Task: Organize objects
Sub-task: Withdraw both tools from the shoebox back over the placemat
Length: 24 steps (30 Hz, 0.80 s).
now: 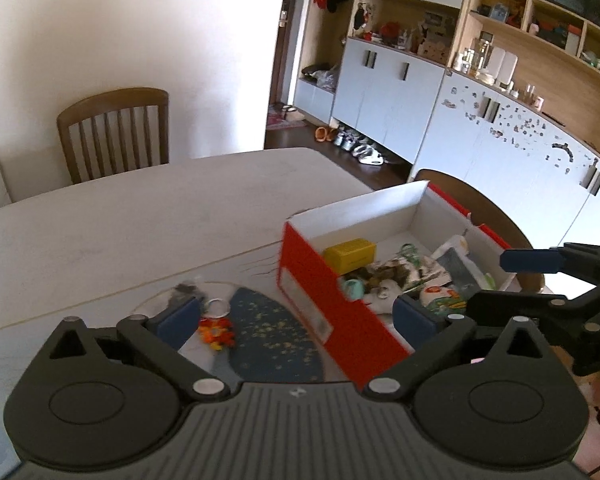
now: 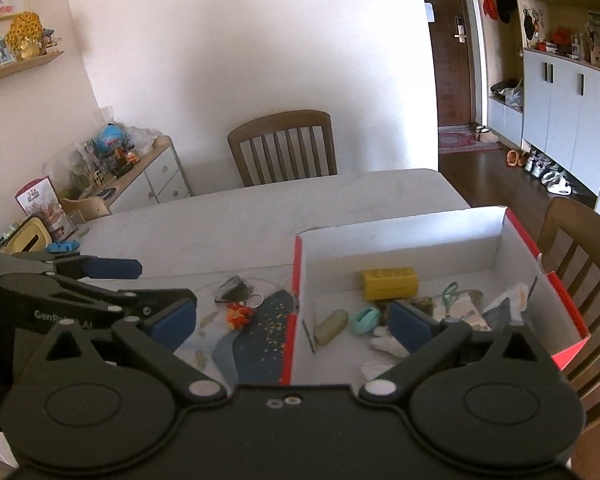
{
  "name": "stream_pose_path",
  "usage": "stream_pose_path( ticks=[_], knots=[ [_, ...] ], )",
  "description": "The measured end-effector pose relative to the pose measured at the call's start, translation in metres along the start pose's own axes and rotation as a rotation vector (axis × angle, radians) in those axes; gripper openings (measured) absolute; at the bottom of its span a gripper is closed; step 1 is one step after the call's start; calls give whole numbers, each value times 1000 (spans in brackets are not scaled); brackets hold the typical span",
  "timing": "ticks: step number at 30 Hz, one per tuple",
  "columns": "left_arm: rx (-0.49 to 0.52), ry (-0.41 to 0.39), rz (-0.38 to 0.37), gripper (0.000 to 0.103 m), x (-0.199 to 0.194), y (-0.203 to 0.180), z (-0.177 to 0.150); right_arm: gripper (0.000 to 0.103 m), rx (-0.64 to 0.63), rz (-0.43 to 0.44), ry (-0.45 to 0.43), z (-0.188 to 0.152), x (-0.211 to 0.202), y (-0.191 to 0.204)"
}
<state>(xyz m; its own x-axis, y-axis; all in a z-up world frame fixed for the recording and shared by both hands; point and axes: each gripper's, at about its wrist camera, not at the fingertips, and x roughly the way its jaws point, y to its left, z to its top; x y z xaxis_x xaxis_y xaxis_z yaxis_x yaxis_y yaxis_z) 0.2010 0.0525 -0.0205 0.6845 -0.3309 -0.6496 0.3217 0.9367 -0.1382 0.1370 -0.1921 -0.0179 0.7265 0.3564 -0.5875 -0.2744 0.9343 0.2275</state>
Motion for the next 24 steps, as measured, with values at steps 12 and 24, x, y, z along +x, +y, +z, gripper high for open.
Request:
stream_pose_path(
  ticks=[12, 24],
  knots=[
    [-11, 16, 31, 103, 11, 56, -16, 102, -52, 29, 65, -10, 34, 48],
    [-61, 37, 67, 103, 57, 109, -7, 101, -174, 104, 168, -15, 95, 99]
  ],
)
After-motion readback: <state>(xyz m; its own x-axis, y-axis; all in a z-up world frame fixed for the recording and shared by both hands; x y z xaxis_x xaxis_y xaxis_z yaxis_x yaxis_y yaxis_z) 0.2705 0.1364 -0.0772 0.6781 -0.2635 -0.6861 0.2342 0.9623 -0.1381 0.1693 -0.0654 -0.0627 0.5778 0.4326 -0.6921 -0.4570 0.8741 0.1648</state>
